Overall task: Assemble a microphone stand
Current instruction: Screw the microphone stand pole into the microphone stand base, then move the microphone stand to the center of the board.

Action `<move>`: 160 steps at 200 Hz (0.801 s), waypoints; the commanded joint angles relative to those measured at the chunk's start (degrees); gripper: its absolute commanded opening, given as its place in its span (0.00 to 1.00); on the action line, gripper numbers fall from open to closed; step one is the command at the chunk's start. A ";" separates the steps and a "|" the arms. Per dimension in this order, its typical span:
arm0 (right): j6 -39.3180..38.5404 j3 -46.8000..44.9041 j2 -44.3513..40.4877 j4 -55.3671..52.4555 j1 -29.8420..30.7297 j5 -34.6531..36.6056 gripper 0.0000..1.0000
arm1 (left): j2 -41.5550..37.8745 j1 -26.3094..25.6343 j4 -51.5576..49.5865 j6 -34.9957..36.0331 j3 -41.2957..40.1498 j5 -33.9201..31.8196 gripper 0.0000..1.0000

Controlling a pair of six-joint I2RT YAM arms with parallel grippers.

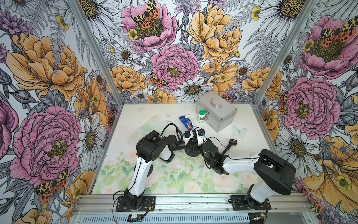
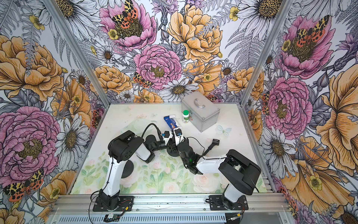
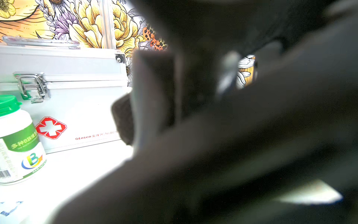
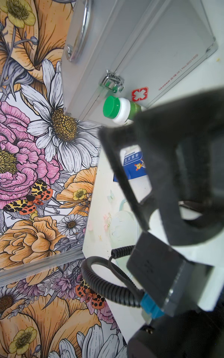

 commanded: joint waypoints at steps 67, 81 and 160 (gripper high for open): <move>-13.13 -2.90 -12.63 -13.13 -11.64 -19.52 0.00 | -3.20 -3.26 -2.38 1.52 -3.39 3.73 0.98; -13.81 -3.10 -13.26 -13.36 -13.54 -20.89 0.00 | -3.40 -3.22 -2.36 1.70 -3.55 3.81 0.98; -13.04 6.19 -5.96 -13.23 -24.34 -28.06 0.00 | -4.12 -3.63 -2.42 2.50 -4.48 2.60 0.99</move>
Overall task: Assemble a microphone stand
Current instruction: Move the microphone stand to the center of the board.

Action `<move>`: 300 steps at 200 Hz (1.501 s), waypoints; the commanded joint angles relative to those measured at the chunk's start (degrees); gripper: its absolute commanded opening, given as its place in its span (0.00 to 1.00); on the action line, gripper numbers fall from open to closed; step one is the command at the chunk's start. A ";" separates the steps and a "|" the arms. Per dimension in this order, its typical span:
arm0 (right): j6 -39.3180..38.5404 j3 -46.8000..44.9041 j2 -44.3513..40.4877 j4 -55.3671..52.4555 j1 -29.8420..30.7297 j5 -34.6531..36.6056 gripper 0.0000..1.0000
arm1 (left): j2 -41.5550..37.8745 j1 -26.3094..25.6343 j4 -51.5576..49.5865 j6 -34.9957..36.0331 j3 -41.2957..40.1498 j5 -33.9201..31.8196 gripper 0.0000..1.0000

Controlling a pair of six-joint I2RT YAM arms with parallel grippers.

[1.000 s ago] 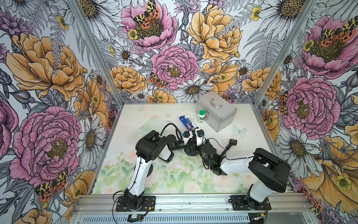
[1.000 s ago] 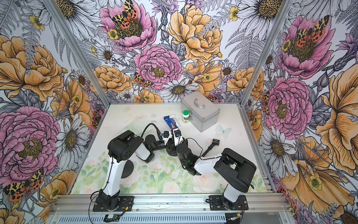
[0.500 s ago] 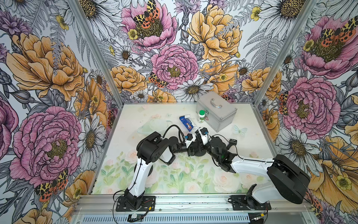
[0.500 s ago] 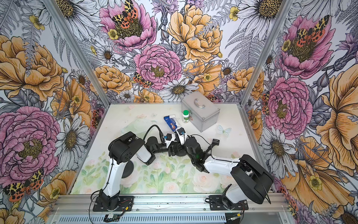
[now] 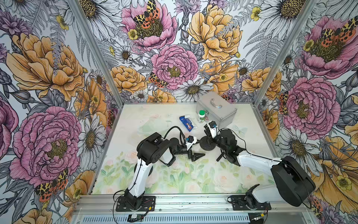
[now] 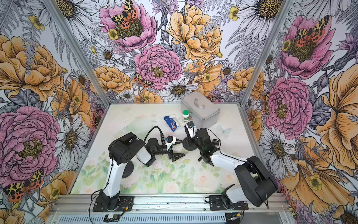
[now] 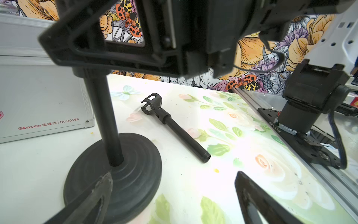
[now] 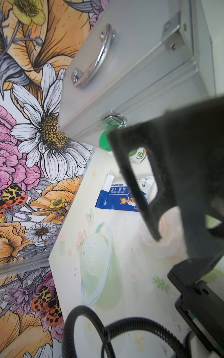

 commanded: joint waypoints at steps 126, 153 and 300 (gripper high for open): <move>4.72 16.81 19.25 8.07 -5.16 -4.27 0.20 | -3.60 -1.15 0.10 3.76 -2.85 -2.05 0.99; 5.39 13.74 16.29 7.12 -5.20 -4.13 0.37 | -3.65 -1.08 0.08 3.66 -2.80 -2.26 0.99; 2.28 -3.30 -18.30 -25.54 6.77 10.80 1.00 | -19.00 -1.61 0.09 6.01 -12.89 -24.64 0.99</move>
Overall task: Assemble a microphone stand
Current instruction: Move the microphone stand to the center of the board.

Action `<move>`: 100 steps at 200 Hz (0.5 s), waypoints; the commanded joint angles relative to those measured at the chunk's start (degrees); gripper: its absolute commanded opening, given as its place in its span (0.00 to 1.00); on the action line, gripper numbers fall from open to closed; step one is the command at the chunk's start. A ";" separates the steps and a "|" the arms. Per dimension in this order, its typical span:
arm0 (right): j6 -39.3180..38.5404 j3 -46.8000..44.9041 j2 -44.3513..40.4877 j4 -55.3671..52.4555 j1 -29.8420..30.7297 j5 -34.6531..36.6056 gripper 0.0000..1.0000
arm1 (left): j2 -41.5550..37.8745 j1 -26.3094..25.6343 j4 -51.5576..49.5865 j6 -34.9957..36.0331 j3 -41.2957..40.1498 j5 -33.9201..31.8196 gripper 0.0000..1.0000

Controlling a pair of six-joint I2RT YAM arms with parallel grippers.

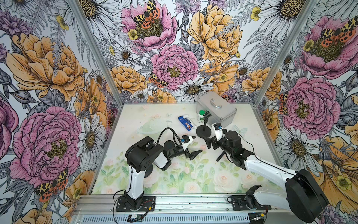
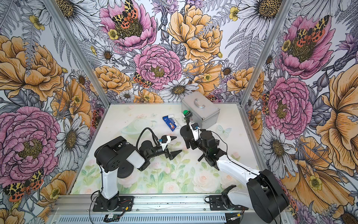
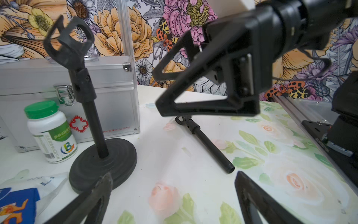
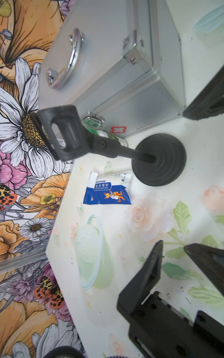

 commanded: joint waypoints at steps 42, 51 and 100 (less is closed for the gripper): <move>9.57 -5.48 -18.58 -12.07 5.10 27.35 1.00 | -11.18 -0.94 0.73 -1.97 -4.97 -14.39 0.99; 15.02 -5.98 -20.21 -14.53 4.66 30.61 1.00 | -12.14 -1.05 0.77 -2.45 -5.55 -16.05 0.99; 18.62 -9.10 -24.64 -17.41 3.61 27.15 1.00 | -22.96 -1.22 -9.46 -10.39 -5.12 -21.73 0.99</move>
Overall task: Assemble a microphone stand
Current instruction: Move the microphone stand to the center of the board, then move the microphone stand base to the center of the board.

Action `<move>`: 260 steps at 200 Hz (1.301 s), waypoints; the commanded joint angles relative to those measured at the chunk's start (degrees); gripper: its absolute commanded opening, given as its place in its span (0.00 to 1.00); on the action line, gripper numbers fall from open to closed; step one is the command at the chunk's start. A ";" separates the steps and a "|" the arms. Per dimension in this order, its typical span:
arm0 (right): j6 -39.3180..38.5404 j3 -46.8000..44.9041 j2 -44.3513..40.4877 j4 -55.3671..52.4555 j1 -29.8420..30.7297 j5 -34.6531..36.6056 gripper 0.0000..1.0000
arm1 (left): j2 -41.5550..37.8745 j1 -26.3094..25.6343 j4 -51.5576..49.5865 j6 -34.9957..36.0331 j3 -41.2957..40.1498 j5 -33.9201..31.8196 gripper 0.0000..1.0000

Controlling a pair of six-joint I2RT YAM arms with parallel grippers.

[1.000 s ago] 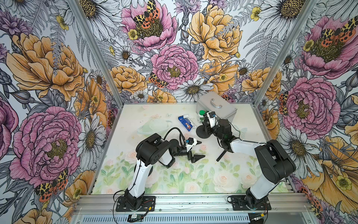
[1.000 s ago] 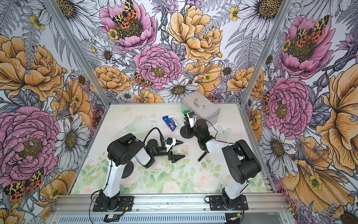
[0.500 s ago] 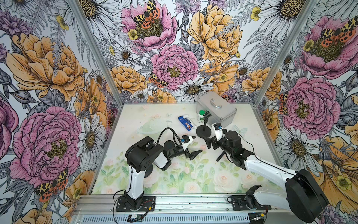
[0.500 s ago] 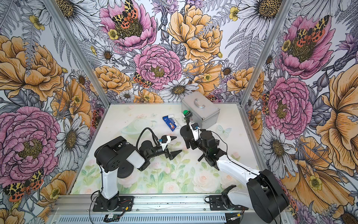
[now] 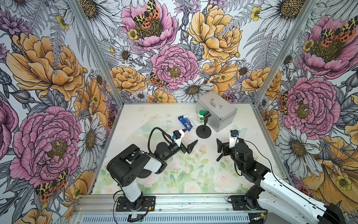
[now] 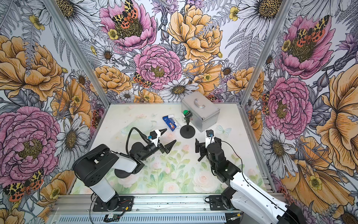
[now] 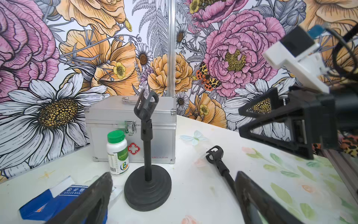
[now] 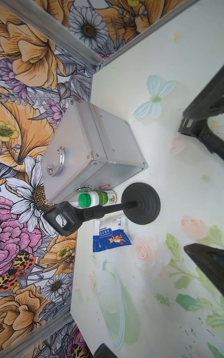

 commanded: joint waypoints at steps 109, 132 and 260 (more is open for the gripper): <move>9.84 -1.05 9.71 -5.87 -3.01 4.92 1.00 | -30.29 16.10 -123.19 -53.36 23.17 -16.69 0.99; 11.60 -0.86 12.40 -6.52 -3.53 5.62 1.00 | -40.87 24.03 -127.80 -56.93 16.28 -12.39 0.98; 11.12 -0.04 16.37 -5.69 -4.00 3.63 1.00 | -23.12 25.57 -139.73 -41.09 25.43 -23.86 0.99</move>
